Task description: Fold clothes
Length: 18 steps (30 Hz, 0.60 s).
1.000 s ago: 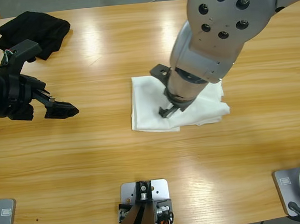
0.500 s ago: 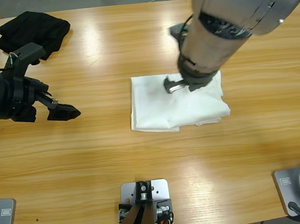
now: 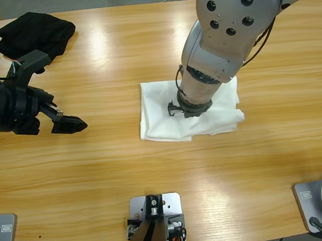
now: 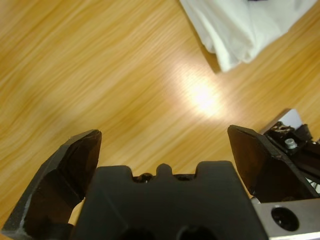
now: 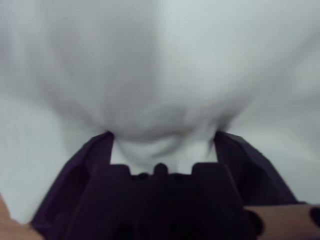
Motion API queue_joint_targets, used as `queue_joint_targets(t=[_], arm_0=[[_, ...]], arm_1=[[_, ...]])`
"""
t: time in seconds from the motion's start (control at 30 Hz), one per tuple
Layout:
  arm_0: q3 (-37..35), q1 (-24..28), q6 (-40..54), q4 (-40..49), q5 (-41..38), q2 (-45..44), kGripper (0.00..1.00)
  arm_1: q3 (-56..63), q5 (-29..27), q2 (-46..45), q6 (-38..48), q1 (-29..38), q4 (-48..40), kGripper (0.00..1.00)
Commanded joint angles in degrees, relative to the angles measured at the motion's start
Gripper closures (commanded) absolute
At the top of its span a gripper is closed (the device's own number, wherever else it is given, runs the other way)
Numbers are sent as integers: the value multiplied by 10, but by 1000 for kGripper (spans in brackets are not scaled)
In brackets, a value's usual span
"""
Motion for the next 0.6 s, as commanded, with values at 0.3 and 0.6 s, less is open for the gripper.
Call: queue_joint_targets(t=[0.3,0.6], arm_0=[[21,-9,-4,3,-13,11,23],[-7,-20,-27,0,-11,19,80]], arm_1=[[-137,22,109,-9,86,81,285],[-265,-27,0,-54,101,224,15]])
